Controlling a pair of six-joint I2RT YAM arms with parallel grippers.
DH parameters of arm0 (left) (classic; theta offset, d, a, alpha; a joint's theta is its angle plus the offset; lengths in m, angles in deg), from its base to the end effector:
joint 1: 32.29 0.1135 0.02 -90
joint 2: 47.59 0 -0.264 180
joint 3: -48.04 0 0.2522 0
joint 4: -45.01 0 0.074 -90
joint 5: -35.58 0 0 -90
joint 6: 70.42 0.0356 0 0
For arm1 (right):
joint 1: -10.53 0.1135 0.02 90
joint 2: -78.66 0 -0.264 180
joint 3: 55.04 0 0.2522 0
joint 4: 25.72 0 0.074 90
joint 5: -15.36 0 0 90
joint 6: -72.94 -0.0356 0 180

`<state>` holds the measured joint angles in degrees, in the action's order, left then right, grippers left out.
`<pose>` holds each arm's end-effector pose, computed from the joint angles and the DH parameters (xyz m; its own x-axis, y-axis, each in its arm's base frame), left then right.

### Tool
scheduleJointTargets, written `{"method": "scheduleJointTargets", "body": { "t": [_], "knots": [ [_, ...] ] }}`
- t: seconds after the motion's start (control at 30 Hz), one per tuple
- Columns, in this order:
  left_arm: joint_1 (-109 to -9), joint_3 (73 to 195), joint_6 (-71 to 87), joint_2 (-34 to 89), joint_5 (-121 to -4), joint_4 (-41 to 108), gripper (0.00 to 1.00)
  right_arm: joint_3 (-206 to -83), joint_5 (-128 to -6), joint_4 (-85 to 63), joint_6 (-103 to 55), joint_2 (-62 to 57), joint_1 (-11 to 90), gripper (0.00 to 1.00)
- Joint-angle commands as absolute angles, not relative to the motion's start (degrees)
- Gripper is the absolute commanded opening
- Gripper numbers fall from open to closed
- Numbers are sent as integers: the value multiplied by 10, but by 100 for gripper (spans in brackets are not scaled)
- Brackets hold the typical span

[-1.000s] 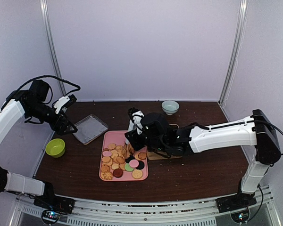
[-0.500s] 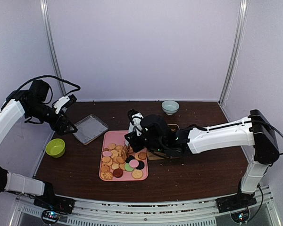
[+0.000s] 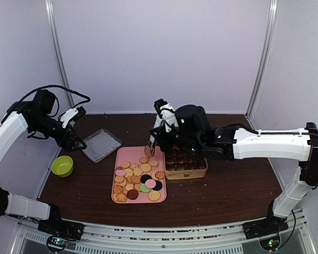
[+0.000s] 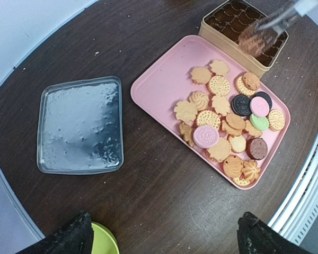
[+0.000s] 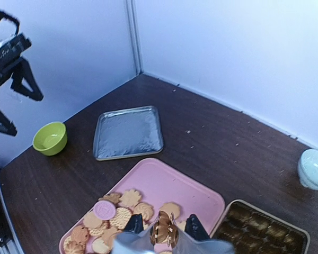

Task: Pack the cookies
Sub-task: Pick up the fake cookies from the plate, then place the fake cookies in the empty pocket of the box.

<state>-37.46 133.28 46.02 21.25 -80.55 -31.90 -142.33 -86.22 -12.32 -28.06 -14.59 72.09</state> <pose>0.2165 -0.0353 0.3387 -0.6441 0.4597 -0.6115 0.6518 0.7482 -0.1241 0.1913 0.3382 0.3148 -0.3021 -0.1653 -0.9388 -0.7269 0.6771 0.1147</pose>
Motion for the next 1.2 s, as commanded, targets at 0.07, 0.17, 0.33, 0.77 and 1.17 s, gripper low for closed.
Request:
{"method": "scheduleJointTargets", "body": {
  "t": [0.07,0.17,0.33,0.77,1.17],
  "knots": [
    [-370,1346,461,214,-789,-324,98,-1463,-878,-67,-192,-121,638,0],
    [-370,1347,461,216,-791,-324,98,-1489,-870,-44,-164,-141,619,0],
    [-370,1347,462,225,-793,-324,98,-1542,-852,-12,-122,-194,601,0],
    [-370,1354,473,237,-797,-324,98,-1620,-789,35,-67,-280,588,3],
    [-370,1353,472,235,-795,-325,98,-1605,-791,27,-31,-291,587,17]
  ]
}}
